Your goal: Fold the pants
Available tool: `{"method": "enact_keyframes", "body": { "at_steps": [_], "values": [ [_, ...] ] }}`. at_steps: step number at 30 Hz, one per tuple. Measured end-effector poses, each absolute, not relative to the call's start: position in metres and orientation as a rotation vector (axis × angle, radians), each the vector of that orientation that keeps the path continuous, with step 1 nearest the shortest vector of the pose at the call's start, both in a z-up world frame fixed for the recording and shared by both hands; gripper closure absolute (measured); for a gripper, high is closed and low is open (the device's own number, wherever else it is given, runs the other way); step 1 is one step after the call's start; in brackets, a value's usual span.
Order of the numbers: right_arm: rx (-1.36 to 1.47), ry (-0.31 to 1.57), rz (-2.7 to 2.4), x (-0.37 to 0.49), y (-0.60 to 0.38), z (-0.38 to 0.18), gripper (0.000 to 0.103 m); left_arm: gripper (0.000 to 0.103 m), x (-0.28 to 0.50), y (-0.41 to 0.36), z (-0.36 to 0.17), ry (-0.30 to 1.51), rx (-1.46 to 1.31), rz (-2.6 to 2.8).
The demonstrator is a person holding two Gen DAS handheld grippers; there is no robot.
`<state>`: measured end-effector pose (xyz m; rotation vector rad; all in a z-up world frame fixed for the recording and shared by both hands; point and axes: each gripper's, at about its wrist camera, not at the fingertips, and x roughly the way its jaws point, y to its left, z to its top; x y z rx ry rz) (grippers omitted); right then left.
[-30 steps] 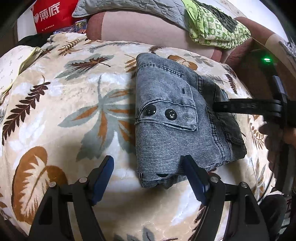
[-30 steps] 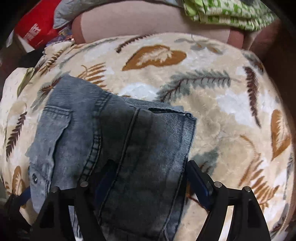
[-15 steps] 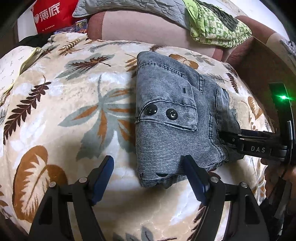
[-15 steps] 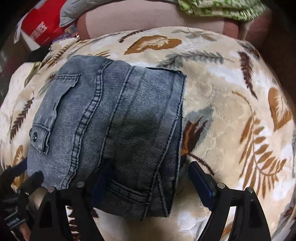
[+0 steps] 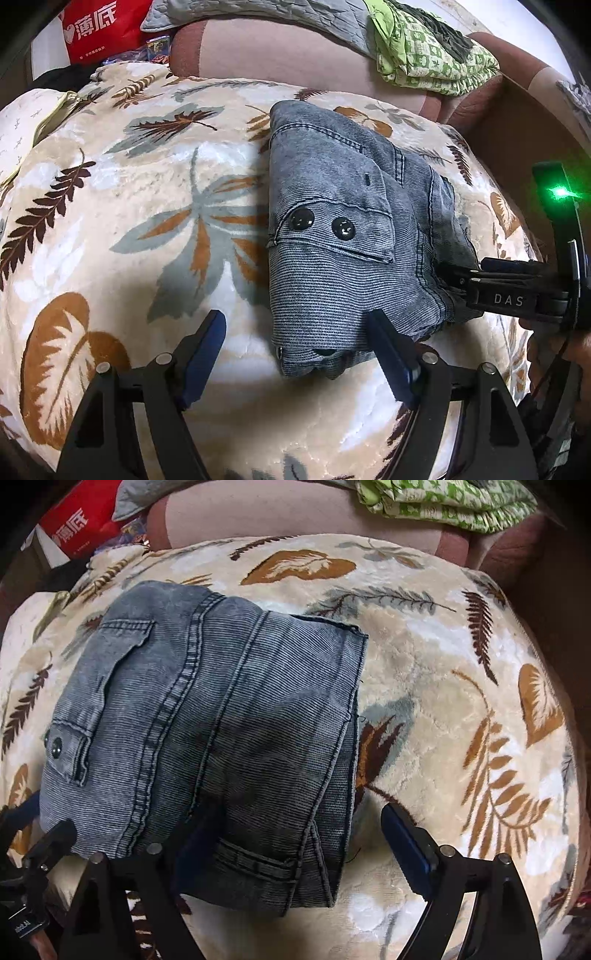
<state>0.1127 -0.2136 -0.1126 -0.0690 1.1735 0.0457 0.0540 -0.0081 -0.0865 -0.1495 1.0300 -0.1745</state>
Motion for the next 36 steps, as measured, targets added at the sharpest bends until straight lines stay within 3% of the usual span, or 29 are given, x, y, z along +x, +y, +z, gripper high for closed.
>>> {"method": "enact_keyframes", "body": {
  "at_steps": [9,36],
  "values": [
    [0.005,1.183,0.041,0.114,-0.226,-0.119,0.006,0.023,0.055,-0.008,-0.087,1.034,-0.149,-0.172],
    [-0.020,1.182,0.033,0.114,-0.223,-0.118,0.005,0.023,0.056,-0.008,-0.086,1.034,-0.146,-0.176]
  ]
}}
